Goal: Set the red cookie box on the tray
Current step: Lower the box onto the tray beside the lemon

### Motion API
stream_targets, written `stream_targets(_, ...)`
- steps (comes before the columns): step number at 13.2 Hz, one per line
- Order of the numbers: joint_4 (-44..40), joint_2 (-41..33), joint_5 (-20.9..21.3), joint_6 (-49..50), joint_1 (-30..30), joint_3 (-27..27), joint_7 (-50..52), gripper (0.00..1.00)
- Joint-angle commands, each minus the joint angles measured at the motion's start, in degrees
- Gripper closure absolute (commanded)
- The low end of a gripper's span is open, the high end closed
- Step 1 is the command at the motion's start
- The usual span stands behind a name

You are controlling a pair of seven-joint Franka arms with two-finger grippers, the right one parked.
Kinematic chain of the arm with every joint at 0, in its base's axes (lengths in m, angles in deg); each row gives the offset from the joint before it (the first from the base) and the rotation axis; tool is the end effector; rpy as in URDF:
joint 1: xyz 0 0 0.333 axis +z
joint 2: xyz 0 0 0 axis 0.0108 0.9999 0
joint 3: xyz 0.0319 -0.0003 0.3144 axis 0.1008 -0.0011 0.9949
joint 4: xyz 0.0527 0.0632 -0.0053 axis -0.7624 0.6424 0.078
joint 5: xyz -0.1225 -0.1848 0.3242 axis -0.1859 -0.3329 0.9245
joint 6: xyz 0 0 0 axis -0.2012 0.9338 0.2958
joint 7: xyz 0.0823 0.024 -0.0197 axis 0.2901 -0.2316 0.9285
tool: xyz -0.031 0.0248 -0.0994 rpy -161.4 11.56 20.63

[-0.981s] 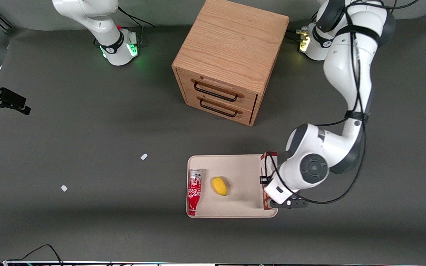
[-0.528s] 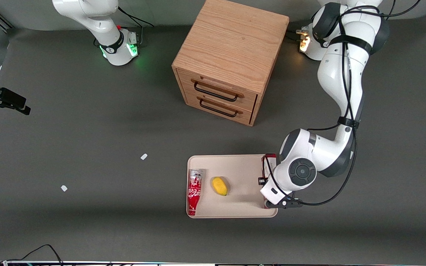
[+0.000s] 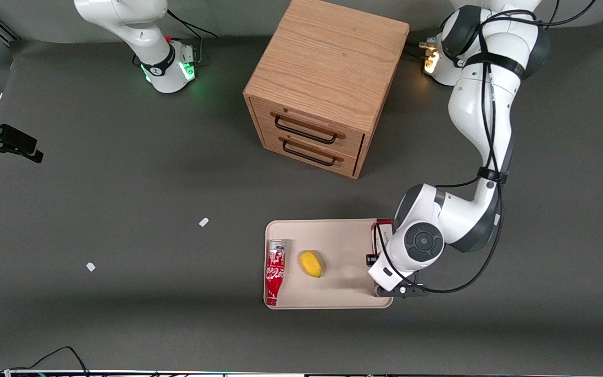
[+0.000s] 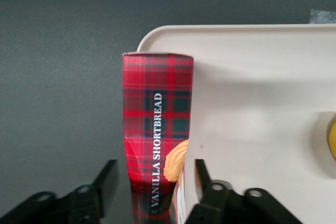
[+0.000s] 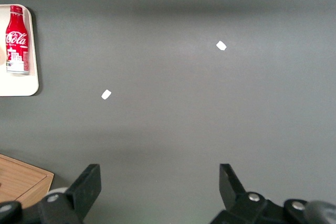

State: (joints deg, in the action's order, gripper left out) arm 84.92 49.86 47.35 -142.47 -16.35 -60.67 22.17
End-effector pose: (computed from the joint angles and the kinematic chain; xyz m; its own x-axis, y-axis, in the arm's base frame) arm 0.7171 -0.3022 0.2541 0.9999 0.0102 -0.0044 0.0102 -0.9999 0.0118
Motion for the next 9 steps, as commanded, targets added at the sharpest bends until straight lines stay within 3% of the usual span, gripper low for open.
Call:
stream_targets(1,-1.25,-0.10,1.04,0.30,-0.61,0.27,1.53,0.00)
stream_targets(5,0.32,-5.18,-2.64,1.35,0.70,0.27,1.36,0.00)
stream_targets(9,9.10,-17.20,-3.62,4.77,4.66,0.35,0.83,0.00)
